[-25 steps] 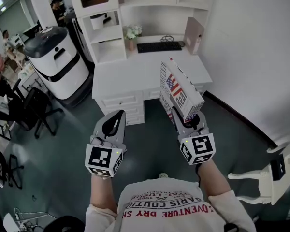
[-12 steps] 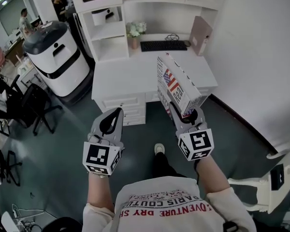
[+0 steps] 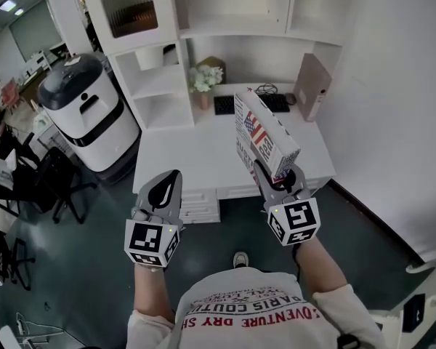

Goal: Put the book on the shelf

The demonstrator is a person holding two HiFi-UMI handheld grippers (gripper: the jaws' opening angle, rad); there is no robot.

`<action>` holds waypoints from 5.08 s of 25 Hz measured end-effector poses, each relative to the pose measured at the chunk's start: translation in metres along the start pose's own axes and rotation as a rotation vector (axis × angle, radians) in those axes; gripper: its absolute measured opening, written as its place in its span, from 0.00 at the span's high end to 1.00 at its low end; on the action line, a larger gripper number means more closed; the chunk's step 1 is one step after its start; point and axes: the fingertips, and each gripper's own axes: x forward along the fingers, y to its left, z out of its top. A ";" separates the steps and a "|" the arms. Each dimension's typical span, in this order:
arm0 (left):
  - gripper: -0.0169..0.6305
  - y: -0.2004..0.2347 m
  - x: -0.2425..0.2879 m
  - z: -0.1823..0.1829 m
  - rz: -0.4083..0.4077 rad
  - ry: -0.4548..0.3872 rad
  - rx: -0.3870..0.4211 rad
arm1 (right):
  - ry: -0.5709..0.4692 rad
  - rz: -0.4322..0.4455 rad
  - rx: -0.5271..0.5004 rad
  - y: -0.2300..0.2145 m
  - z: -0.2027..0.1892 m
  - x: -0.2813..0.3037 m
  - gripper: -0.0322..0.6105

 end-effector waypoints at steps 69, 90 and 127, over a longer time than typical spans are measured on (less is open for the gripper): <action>0.97 0.278 0.344 0.029 -0.115 -0.075 0.091 | -0.012 -0.255 -0.268 -0.163 0.192 0.573 0.70; 0.96 0.286 0.364 0.026 -0.059 -0.069 0.067 | -0.014 -0.147 -0.258 -0.166 0.188 0.608 0.53; 0.97 0.229 0.294 -0.009 -0.130 -0.028 0.013 | -0.083 -0.051 -0.122 -0.094 0.024 0.361 0.95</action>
